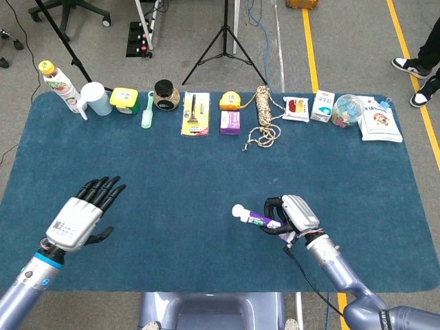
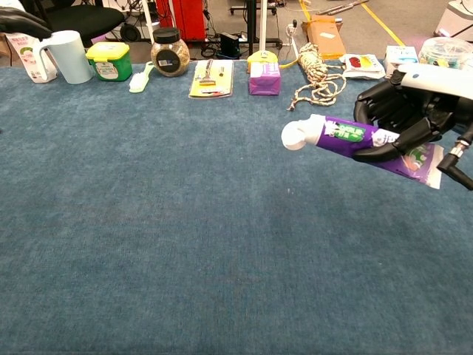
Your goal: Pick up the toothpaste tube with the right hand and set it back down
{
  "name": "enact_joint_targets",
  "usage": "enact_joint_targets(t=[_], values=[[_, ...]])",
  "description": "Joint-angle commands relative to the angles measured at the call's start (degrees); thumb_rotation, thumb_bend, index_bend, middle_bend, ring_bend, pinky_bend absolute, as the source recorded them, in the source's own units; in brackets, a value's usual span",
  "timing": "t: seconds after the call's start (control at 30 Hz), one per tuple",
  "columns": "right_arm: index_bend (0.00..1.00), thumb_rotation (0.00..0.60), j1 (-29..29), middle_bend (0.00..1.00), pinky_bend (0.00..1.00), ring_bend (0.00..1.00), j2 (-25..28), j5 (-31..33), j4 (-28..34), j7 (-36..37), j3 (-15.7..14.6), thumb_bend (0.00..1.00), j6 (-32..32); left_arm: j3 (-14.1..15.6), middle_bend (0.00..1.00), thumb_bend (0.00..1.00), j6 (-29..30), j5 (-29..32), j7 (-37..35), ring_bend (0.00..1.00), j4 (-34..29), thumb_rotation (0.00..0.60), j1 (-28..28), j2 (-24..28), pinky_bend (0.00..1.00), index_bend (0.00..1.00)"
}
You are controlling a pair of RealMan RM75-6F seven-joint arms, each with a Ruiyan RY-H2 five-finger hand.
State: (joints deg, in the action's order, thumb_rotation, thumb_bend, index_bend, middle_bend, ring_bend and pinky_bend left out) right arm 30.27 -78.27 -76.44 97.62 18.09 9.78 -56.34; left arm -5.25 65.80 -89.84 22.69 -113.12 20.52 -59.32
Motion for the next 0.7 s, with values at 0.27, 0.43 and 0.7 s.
enact_joint_targets(t=[0.27, 0.43, 0.7], values=[[0.8, 0.6, 1.51, 0.76, 0.96, 0.82, 0.88, 3.53, 3.85, 1.55, 1.01, 0.25, 3.28, -3.14, 0.0, 0.26, -3.61, -0.18, 5.37, 0.0, 5.07, 0.559, 7.68, -13.13, 0.1, 0.0], [0.8, 0.6, 2.33, 0.76, 0.96, 0.82, 0.67, 5.05, 4.83, 2.27, 1.57, 0.25, 4.72, -3.98, 0.0, 0.26, -4.77, 0.74, 7.06, 0.0, 7.71, 0.56, 10.12, -17.23, 0.1, 0.0], [0.8, 0.6, 4.0, 0.76, 0.96, 0.83, 0.33, 7.28, 5.85, 4.06, 2.44, 0.25, 7.83, -4.73, 0.0, 0.26, -6.74, 2.42, 11.16, 0.0, 12.15, 0.559, 14.33, -23.79, 0.07, 0.0]])
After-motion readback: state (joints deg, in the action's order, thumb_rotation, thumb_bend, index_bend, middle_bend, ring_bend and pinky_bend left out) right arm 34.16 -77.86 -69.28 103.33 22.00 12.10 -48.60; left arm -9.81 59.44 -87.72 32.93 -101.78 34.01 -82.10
